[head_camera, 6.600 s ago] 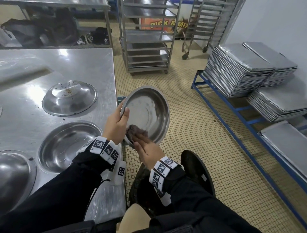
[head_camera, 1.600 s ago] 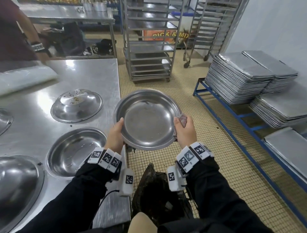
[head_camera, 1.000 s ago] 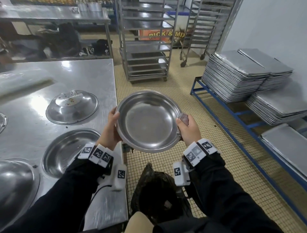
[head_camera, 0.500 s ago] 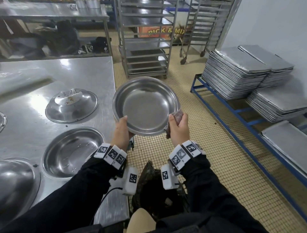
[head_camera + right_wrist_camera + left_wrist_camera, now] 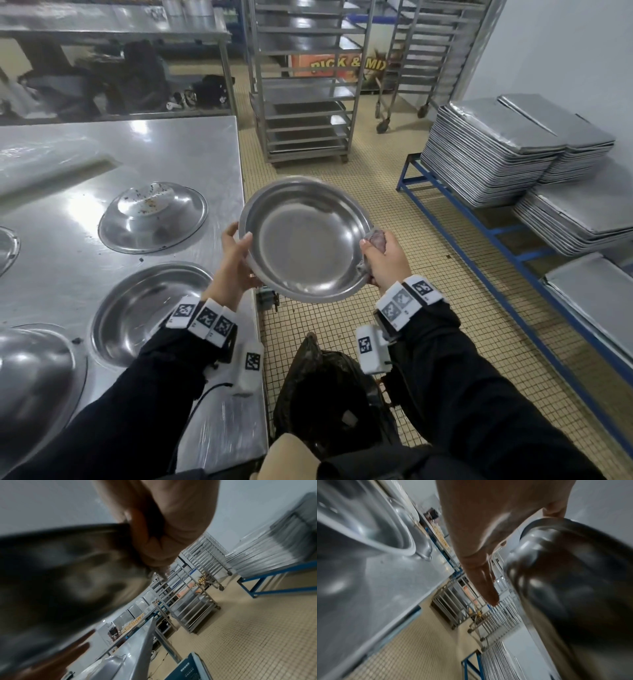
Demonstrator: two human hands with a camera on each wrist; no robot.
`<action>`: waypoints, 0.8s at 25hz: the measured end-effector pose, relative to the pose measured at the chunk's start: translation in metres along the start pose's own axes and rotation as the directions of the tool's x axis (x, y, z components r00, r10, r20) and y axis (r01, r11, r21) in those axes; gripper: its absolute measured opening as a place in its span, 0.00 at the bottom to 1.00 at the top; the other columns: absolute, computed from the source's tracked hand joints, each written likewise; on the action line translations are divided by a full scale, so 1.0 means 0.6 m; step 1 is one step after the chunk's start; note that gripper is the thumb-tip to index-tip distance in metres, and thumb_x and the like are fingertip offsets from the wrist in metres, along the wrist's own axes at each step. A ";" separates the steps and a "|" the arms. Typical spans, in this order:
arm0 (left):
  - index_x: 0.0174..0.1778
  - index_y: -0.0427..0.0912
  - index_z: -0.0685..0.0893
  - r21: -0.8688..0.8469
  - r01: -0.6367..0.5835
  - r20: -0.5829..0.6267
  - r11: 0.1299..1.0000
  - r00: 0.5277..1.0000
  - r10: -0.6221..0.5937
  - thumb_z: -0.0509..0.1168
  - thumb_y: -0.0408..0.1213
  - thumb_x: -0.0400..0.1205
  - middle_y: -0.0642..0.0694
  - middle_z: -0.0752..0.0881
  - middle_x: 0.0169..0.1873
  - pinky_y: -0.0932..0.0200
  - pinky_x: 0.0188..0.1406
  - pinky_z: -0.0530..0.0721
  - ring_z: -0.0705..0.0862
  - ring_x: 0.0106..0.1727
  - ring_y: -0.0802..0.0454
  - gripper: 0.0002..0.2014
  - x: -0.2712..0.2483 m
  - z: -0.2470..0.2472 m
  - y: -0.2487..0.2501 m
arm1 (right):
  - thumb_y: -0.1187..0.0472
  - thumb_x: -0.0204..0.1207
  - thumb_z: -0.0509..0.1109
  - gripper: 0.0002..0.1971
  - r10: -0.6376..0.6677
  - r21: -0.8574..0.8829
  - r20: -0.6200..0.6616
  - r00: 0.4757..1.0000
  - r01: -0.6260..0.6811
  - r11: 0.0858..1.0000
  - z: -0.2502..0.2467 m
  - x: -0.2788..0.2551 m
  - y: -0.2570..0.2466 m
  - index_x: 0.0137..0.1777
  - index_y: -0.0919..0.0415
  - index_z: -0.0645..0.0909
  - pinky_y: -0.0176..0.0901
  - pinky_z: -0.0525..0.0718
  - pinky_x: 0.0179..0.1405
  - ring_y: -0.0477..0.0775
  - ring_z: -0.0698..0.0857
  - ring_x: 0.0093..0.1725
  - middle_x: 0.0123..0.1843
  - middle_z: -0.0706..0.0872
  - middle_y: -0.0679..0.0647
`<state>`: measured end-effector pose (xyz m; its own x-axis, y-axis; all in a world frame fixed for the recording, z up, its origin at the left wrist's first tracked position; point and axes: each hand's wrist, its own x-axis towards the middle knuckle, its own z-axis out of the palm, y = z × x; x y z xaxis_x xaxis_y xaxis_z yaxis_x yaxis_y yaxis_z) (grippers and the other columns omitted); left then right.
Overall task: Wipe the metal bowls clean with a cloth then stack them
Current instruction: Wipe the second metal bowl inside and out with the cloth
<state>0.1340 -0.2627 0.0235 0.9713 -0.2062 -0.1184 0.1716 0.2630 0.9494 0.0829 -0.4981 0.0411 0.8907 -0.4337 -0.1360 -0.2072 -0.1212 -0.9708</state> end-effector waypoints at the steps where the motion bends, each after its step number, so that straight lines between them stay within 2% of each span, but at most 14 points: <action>1: 0.80 0.51 0.59 -0.011 0.030 -0.003 0.999 1.000 -0.030 0.64 0.51 0.75 0.43 0.81 0.60 0.47 0.36 0.89 0.90 0.45 0.48 0.37 0.006 -0.010 0.011 | 0.60 0.81 0.65 0.06 -0.006 -0.066 0.045 0.999 0.009 0.998 -0.008 0.003 -0.003 0.56 0.55 0.76 0.38 0.86 0.26 0.48 0.85 0.30 0.44 0.84 0.56; 2: 0.80 0.50 0.61 0.025 0.060 0.023 0.998 0.998 -0.060 0.65 0.52 0.75 0.40 0.81 0.62 0.47 0.38 0.89 0.89 0.47 0.47 0.37 0.010 -0.017 0.021 | 0.59 0.80 0.66 0.05 -0.019 -0.123 0.087 0.996 0.029 0.992 -0.014 0.005 -0.005 0.54 0.54 0.77 0.39 0.87 0.27 0.49 0.85 0.31 0.45 0.84 0.56; 4: 0.74 0.43 0.73 0.182 0.038 0.134 0.983 0.989 -0.062 0.61 0.50 0.81 0.39 0.85 0.60 0.40 0.55 0.86 0.87 0.52 0.45 0.26 0.014 -0.024 0.022 | 0.58 0.81 0.65 0.05 -0.045 -0.188 0.151 0.988 0.073 0.980 -0.014 0.007 -0.003 0.54 0.54 0.77 0.37 0.86 0.27 0.48 0.85 0.31 0.45 0.84 0.56; 5: 0.68 0.46 0.80 0.214 0.043 0.150 0.976 0.986 -0.076 0.58 0.48 0.84 0.42 0.88 0.56 0.36 0.65 0.80 0.87 0.54 0.46 0.19 0.012 -0.025 0.015 | 0.57 0.81 0.65 0.05 -0.051 -0.185 0.161 0.986 0.081 0.979 -0.011 0.007 -0.001 0.55 0.54 0.76 0.37 0.85 0.27 0.48 0.85 0.32 0.45 0.84 0.55; 6: 0.64 0.54 0.82 0.217 0.060 0.120 0.974 0.989 -0.087 0.57 0.47 0.84 0.47 0.88 0.57 0.38 0.71 0.75 0.86 0.59 0.48 0.15 0.008 -0.024 0.007 | 0.57 0.81 0.65 0.07 -0.056 -0.175 0.149 0.987 0.082 0.981 -0.007 0.007 0.002 0.57 0.53 0.76 0.36 0.85 0.28 0.48 0.85 0.33 0.46 0.84 0.54; 7: 0.65 0.64 0.78 0.202 0.046 0.109 0.978 0.992 -0.069 0.56 0.46 0.83 0.52 0.85 0.62 0.42 0.73 0.72 0.82 0.65 0.50 0.16 0.002 -0.022 0.000 | 0.56 0.82 0.64 0.08 -0.064 -0.174 0.116 0.991 0.084 0.981 -0.003 0.006 0.006 0.59 0.52 0.75 0.37 0.85 0.29 0.48 0.85 0.35 0.47 0.84 0.53; 9: 0.65 0.73 0.72 0.223 -0.027 0.099 0.975 0.995 0.005 0.53 0.46 0.83 0.55 0.79 0.68 0.49 0.72 0.71 0.77 0.71 0.52 0.18 -0.012 -0.011 -0.014 | 0.55 0.82 0.63 0.11 -0.093 -0.216 0.013 0.996 0.093 0.972 -0.002 0.005 0.019 0.63 0.52 0.73 0.39 0.86 0.32 0.50 0.86 0.38 0.45 0.83 0.51; 10: 0.63 0.69 0.75 0.243 -0.022 0.056 0.970 0.998 0.009 0.51 0.45 0.86 0.52 0.82 0.65 0.50 0.68 0.75 0.79 0.68 0.50 0.16 -0.018 -0.001 -0.020 | 0.54 0.83 0.62 0.11 -0.108 -0.225 -0.035 0.994 0.097 0.969 -0.001 0.003 0.027 0.63 0.53 0.72 0.41 0.86 0.33 0.50 0.86 0.38 0.44 0.83 0.51; 11: 0.61 0.60 0.79 0.257 0.005 -0.006 0.966 1.000 -0.003 0.50 0.45 0.87 0.46 0.85 0.59 0.50 0.61 0.79 0.83 0.61 0.46 0.14 -0.021 0.009 -0.028 | 0.54 0.83 0.61 0.11 -0.113 -0.215 -0.067 0.991 0.096 0.972 0.001 0.000 0.035 0.63 0.55 0.71 0.41 0.87 0.32 0.50 0.86 0.37 0.44 0.84 0.52; 13: 0.60 0.41 0.81 0.289 0.077 -0.118 0.954 0.992 -0.045 0.48 0.48 0.88 0.34 0.86 0.51 0.50 0.45 0.82 0.84 0.50 0.37 0.20 -0.020 0.031 -0.039 | 0.53 0.84 0.59 0.11 -0.094 -0.151 -0.079 0.992 0.082 0.985 0.015 -0.012 0.052 0.61 0.57 0.69 0.39 0.87 0.32 0.51 0.87 0.36 0.45 0.84 0.56; 14: 0.62 0.38 0.79 0.300 0.103 -0.149 0.948 0.987 -0.060 0.48 0.49 0.87 0.31 0.86 0.50 0.49 0.42 0.82 0.84 0.47 0.37 0.22 -0.016 0.039 -0.044 | 0.51 0.84 0.58 0.13 -0.079 -0.115 -0.065 0.995 0.072 0.991 0.026 -0.019 0.060 0.62 0.57 0.68 0.39 0.86 0.32 0.51 0.88 0.37 0.46 0.85 0.57; 16: 0.67 0.40 0.77 0.317 0.125 -0.185 0.940 0.980 -0.068 0.48 0.54 0.85 0.33 0.86 0.54 0.48 0.50 0.84 0.85 0.51 0.40 0.26 -0.006 0.050 -0.047 | 0.49 0.85 0.55 0.18 -0.070 -0.116 -0.032 0.997 0.066 0.991 0.046 -0.032 0.075 0.68 0.58 0.65 0.33 0.83 0.30 0.49 0.87 0.39 0.51 0.84 0.55; 18: 0.73 0.44 0.73 0.288 0.148 -0.207 0.946 0.974 -0.089 0.50 0.62 0.77 0.38 0.85 0.58 0.42 0.63 0.82 0.84 0.58 0.42 0.34 0.005 0.050 -0.049 | 0.48 0.85 0.52 0.24 -0.136 -0.231 -0.025 0.990 0.126 0.965 0.053 -0.037 0.087 0.77 0.57 0.59 0.26 0.77 0.32 0.46 0.84 0.47 0.62 0.80 0.55; 20: 0.73 0.44 0.74 0.235 0.183 -0.226 0.955 0.966 -0.129 0.50 0.65 0.74 0.36 0.86 0.55 0.40 0.60 0.84 0.86 0.54 0.43 0.37 0.012 0.050 -0.050 | 0.48 0.84 0.52 0.29 -0.297 -0.395 -0.014 0.955 0.268 0.879 0.042 -0.037 0.102 0.83 0.52 0.50 0.28 0.78 0.36 0.46 0.80 0.52 0.71 0.70 0.55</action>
<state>0.1310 -0.3003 0.0030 0.9528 -0.0206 -0.3028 0.3027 -0.0076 0.9530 0.0604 -0.4733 -0.0205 0.9064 -0.3903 0.1613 -0.1034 -0.5754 -0.8113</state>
